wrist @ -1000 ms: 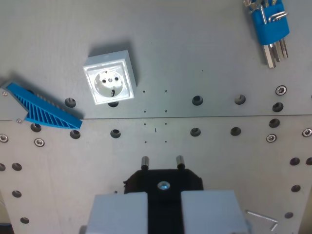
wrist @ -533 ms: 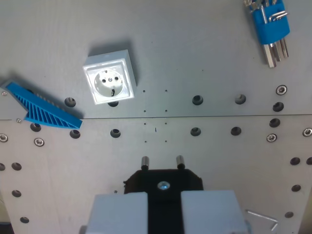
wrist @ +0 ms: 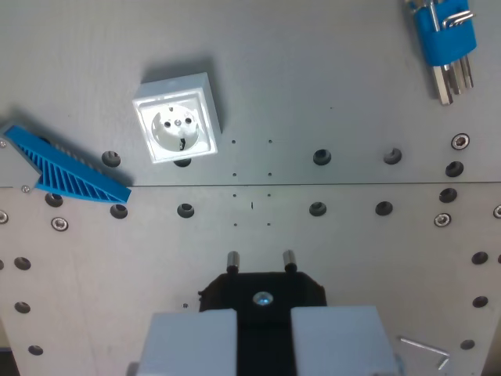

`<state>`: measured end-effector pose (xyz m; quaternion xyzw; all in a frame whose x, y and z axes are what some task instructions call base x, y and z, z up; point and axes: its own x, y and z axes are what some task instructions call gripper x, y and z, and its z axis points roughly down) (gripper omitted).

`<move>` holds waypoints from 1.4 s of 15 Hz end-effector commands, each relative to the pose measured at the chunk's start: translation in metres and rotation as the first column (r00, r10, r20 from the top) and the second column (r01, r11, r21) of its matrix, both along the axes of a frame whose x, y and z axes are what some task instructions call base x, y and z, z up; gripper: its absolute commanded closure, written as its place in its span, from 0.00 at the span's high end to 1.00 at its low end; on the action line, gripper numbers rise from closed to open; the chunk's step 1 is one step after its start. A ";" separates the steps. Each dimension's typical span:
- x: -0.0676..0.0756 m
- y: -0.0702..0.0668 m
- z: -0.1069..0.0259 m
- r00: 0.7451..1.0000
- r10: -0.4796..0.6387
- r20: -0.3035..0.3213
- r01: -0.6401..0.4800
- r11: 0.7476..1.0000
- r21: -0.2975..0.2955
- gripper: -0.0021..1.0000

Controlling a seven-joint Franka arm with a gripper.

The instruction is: Move above the white socket

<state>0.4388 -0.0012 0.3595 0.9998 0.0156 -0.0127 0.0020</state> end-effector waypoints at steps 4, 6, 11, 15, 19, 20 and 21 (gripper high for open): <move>-0.006 0.007 -0.029 0.995 0.053 0.087 -0.054 0.999 0.005 0.00; -0.008 0.010 -0.039 0.994 0.064 0.089 -0.065 0.998 0.005 0.00; -0.014 0.017 -0.064 0.992 0.094 0.085 -0.095 0.995 0.009 0.00; -0.019 0.024 -0.084 0.990 0.114 0.084 -0.116 0.993 0.011 0.00; -0.023 0.030 -0.105 0.987 0.139 0.081 -0.141 0.990 0.011 0.00; -0.025 0.032 -0.110 0.986 0.144 0.080 -0.145 0.989 0.011 0.00; -0.026 0.034 -0.115 0.986 0.149 0.078 -0.150 0.989 0.010 0.00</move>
